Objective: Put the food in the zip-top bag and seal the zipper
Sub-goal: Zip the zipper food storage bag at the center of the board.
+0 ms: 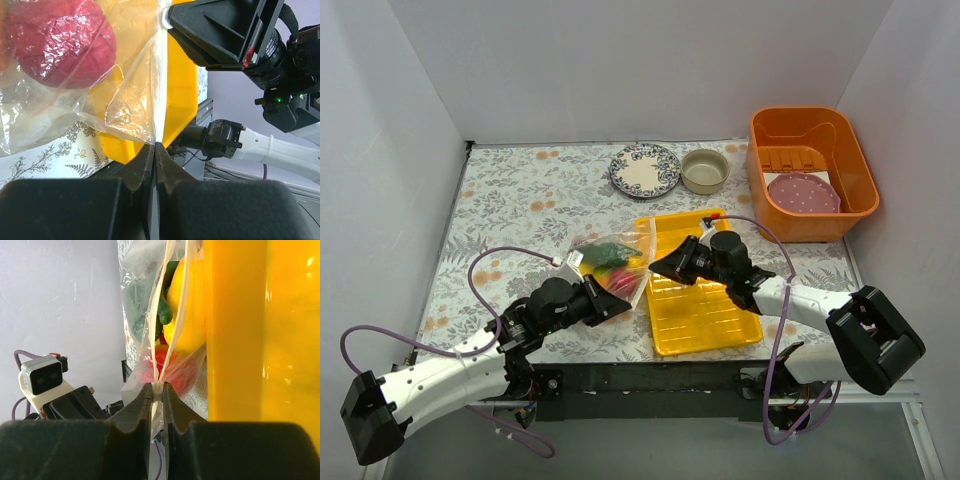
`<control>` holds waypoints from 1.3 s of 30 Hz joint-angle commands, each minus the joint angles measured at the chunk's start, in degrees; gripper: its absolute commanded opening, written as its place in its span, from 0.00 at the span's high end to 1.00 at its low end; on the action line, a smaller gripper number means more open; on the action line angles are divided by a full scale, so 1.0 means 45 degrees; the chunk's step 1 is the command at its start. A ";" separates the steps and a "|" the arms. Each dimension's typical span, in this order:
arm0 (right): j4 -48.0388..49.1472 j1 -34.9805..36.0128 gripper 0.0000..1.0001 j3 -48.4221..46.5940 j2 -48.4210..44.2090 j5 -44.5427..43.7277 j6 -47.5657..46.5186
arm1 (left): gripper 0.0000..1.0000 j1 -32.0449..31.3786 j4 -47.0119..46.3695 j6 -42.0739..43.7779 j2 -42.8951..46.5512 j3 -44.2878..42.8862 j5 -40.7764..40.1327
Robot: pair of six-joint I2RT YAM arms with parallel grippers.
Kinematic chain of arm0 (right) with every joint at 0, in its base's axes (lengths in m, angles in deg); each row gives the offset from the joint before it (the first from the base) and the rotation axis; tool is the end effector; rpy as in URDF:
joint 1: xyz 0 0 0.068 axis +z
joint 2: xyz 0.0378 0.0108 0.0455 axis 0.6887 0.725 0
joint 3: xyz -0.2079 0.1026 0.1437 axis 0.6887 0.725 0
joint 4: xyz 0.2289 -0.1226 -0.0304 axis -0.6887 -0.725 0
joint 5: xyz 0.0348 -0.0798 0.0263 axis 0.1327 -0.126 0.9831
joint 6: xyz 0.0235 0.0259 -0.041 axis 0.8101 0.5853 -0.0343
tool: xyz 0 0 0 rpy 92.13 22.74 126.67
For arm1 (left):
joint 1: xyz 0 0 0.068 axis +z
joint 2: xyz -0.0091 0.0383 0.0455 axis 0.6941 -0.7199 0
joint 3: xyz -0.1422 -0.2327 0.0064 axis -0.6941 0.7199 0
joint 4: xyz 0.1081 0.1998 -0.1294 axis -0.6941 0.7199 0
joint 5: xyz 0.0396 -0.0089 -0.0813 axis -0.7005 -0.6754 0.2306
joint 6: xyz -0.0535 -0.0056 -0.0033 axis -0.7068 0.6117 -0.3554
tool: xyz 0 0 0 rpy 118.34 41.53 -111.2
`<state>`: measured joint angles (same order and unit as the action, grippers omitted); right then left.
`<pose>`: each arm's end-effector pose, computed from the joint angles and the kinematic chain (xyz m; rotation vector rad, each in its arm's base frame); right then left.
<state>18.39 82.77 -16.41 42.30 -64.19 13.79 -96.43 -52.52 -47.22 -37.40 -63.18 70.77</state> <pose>0.2018 0.1766 0.1986 0.3910 2.1617 1.4652 0.0992 -0.1315 0.2101 -1.1211 2.2579 -1.5871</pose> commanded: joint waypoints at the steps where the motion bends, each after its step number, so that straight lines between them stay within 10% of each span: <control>1: 0.0749 -0.0400 0.91 -0.0398 0.0124 -0.0444 -0.0315 | 1.00 -0.0079 0.0561 0.0112 0.0395 -0.0436 0.0313; 39: 0.1413 -0.0947 0.91 -0.1491 0.1707 0.0435 -0.0608 | 1.00 -0.0059 0.3471 -0.0161 0.2251 -0.0866 -0.1073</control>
<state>21.56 79.82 -20.46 49.05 -60.71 12.24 -96.49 -39.60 -47.89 -28.88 -65.08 66.62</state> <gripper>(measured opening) 0.173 0.009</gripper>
